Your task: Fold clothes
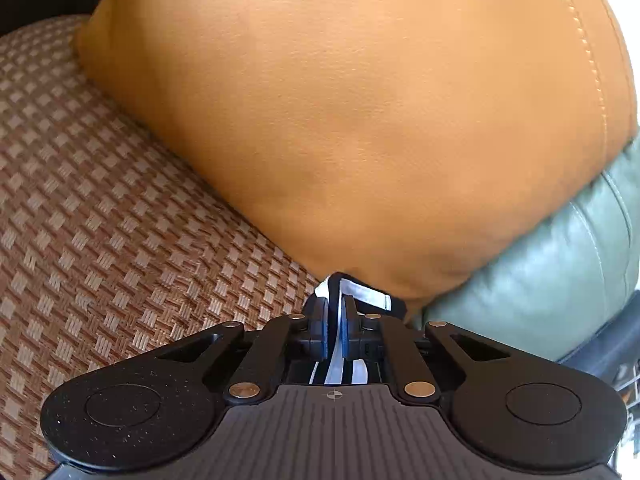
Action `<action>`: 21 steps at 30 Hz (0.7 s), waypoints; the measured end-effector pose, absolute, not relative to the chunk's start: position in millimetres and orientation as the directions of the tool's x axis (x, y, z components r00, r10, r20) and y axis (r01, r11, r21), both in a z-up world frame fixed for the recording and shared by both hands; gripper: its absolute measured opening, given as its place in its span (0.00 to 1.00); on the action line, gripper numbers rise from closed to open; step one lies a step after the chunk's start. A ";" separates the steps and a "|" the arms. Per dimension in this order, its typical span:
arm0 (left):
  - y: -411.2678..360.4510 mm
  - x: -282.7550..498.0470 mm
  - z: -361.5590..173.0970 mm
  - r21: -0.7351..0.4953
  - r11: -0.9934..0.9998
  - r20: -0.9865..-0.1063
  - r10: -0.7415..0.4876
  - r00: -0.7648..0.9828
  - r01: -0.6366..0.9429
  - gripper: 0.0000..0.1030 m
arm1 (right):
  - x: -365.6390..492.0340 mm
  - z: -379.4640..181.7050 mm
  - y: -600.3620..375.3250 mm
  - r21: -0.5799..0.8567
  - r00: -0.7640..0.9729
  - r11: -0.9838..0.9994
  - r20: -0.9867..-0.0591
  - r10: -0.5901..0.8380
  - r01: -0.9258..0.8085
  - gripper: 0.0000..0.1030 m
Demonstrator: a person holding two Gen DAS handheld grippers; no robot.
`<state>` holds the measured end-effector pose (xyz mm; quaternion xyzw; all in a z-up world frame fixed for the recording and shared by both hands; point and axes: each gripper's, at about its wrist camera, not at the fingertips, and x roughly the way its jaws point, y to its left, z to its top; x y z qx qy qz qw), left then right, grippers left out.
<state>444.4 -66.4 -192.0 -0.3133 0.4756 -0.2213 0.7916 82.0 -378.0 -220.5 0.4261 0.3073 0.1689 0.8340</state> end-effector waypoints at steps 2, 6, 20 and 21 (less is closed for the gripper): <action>-68.4 445.7 -201.1 -0.718 0.695 -0.603 -0.650 0.462 0.040 0.02 | 76.7 -219.2 -379.2 0.817 0.767 0.576 -0.356 0.533 -0.022 0.10; -73.6 450.8 -217.8 -0.742 0.670 -0.580 -0.647 0.495 0.007 0.02 | 69.5 -218.7 -380.9 0.814 0.788 0.580 -0.349 0.508 -0.014 0.09; -69.3 424.4 -156.5 -0.526 0.830 -0.642 -0.532 0.552 0.188 0.46 | 56.6 -211.2 -387.2 0.705 0.810 0.705 -0.453 0.372 0.071 0.22; -69.3 412.0 -143.9 -0.499 0.829 -0.643 -0.550 0.533 0.253 0.46 | 52.0 -206.6 -388.4 0.702 0.817 0.708 -0.447 0.363 0.070 0.22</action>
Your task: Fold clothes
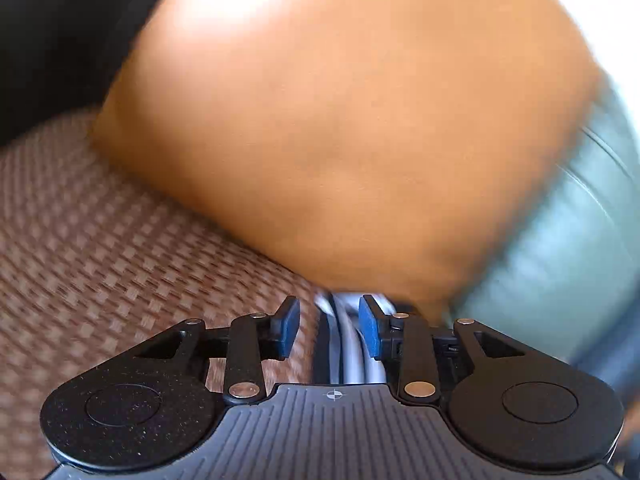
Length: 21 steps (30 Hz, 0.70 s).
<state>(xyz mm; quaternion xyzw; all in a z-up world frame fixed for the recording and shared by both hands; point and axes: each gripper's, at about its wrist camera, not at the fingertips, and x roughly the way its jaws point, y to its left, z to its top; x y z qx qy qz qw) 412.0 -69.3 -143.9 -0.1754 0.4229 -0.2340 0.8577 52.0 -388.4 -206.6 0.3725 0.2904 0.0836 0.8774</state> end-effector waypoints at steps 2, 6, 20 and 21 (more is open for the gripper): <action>-76.3 376.6 -129.9 -0.440 0.812 -0.662 -0.582 0.472 0.383 0.46 | 44.6 -199.0 -385.7 0.702 0.820 0.710 -0.434 0.374 0.048 0.22; -96.7 309.6 -138.0 -0.363 0.736 -0.707 -0.617 0.345 0.571 0.46 | 38.2 -190.4 -372.3 0.711 0.806 0.703 -0.413 0.425 -0.006 0.22; -118.3 275.1 -179.5 -0.264 0.760 -0.763 -0.541 0.352 0.594 0.43 | 77.7 -225.0 -363.7 0.683 0.743 0.726 -0.524 0.416 0.075 0.02; -112.9 266.4 -172.3 -0.265 0.758 -0.763 -0.543 0.351 0.596 0.44 | 72.8 -220.3 -362.8 0.689 0.745 0.721 -0.519 0.419 0.074 0.09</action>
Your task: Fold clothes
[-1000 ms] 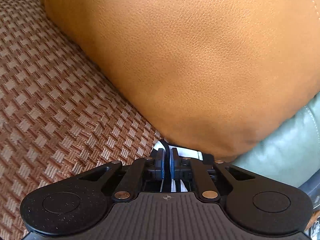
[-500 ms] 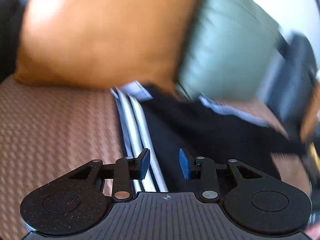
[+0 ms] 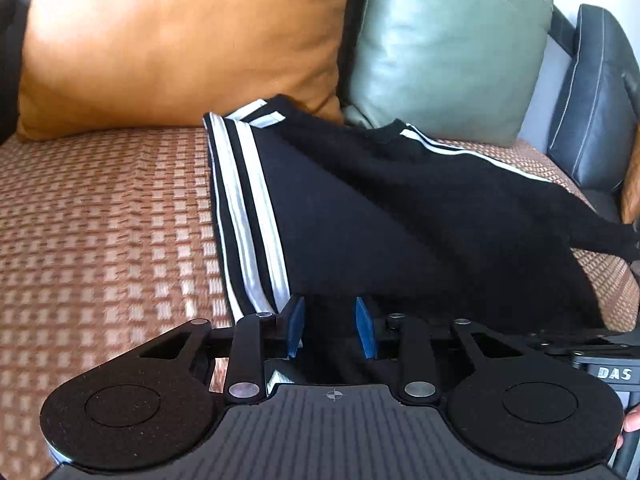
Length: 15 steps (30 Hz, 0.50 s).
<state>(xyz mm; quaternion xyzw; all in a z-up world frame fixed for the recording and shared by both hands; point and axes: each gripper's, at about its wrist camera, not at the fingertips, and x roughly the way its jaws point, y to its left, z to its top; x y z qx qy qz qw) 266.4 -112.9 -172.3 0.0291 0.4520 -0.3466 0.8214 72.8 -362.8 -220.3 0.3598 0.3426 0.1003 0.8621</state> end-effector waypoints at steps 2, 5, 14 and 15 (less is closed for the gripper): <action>-97.1 244.7 -155.1 -0.268 0.756 -0.758 -0.548 0.354 0.598 0.48 | 55.0 -206.4 -357.7 0.683 0.752 0.729 -0.504 0.426 0.044 0.21; -63.5 198.3 -133.1 -0.280 0.759 -0.751 -0.555 0.358 0.588 0.61 | 26.2 -191.4 -352.2 0.691 0.753 0.723 -0.487 0.443 0.022 0.40; 1.8 81.6 -152.0 -0.371 0.829 -0.785 -0.521 0.336 0.418 0.68 | -39.8 -206.7 -321.6 0.781 0.712 0.616 -0.490 0.503 0.102 0.41; 2.9 75.4 -154.8 -0.370 0.833 -0.790 -0.515 0.333 0.411 0.68 | -42.4 -208.2 -318.4 0.788 0.713 0.606 -0.488 0.504 0.111 0.41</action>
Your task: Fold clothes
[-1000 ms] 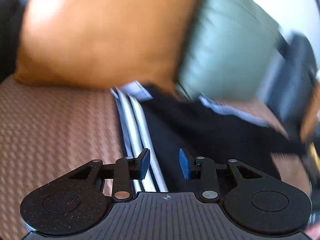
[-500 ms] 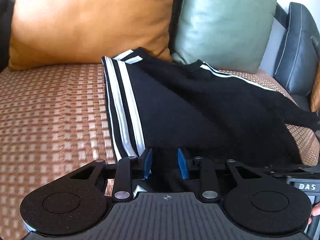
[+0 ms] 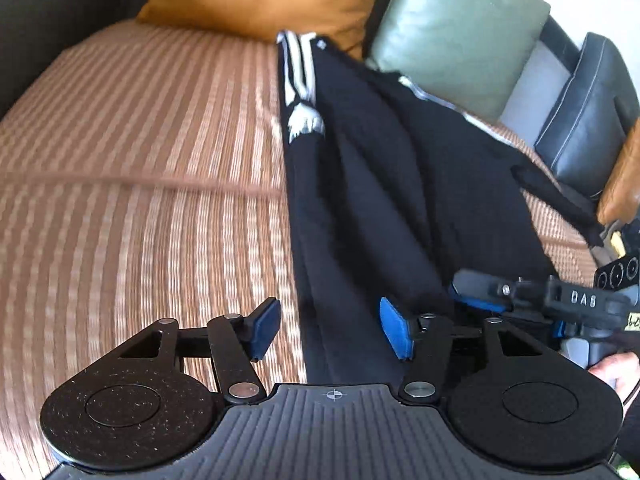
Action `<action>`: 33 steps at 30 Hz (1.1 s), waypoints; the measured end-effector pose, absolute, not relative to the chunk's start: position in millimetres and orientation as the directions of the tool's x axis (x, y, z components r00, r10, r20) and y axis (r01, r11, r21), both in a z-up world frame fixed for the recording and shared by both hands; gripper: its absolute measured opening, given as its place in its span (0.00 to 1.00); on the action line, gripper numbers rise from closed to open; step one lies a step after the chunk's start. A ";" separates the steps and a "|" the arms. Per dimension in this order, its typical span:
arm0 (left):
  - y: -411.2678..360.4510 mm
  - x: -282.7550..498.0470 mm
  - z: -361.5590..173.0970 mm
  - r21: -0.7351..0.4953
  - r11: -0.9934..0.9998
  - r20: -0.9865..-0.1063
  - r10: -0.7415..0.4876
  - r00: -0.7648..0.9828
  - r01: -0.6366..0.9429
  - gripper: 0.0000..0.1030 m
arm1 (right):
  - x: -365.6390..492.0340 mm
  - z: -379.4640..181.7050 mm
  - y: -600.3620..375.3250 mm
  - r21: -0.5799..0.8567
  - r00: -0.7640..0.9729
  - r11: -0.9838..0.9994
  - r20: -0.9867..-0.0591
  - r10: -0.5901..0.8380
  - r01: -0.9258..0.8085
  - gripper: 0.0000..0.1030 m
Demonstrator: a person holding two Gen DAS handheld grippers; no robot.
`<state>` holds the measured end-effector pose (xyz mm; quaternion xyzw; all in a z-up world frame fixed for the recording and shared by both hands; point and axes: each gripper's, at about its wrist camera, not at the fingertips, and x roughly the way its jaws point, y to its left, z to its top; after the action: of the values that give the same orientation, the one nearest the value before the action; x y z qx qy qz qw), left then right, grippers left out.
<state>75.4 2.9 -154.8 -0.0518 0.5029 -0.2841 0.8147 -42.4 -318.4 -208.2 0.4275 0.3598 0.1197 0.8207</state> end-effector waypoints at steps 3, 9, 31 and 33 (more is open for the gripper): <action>-0.1 70.7 -161.3 -0.402 0.825 -0.782 -0.535 0.320 0.396 0.68 | -50.4 -212.6 -308.9 0.808 0.714 0.574 -0.482 0.508 0.137 0.41; -8.2 69.5 -159.3 -0.412 0.816 -0.772 -0.549 0.321 0.406 0.68 | -67.5 -222.7 -300.0 0.866 0.743 0.456 -0.441 0.503 0.205 0.41; -13.7 50.8 -172.4 -0.221 0.835 -0.808 -0.446 0.385 0.504 0.18 | -62.4 -217.8 -297.3 0.769 0.726 0.586 -0.553 0.410 0.255 0.02; -8.5 48.9 -166.4 -0.210 0.845 -0.809 -0.433 0.398 0.492 0.46 | -63.3 -217.5 -296.8 0.769 0.731 0.584 -0.551 0.402 0.259 0.04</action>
<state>48.9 -8.5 -166.4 0.0313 0.4736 -0.2769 0.8355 -63.3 -296.8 -217.5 0.4537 0.3639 0.0441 0.8123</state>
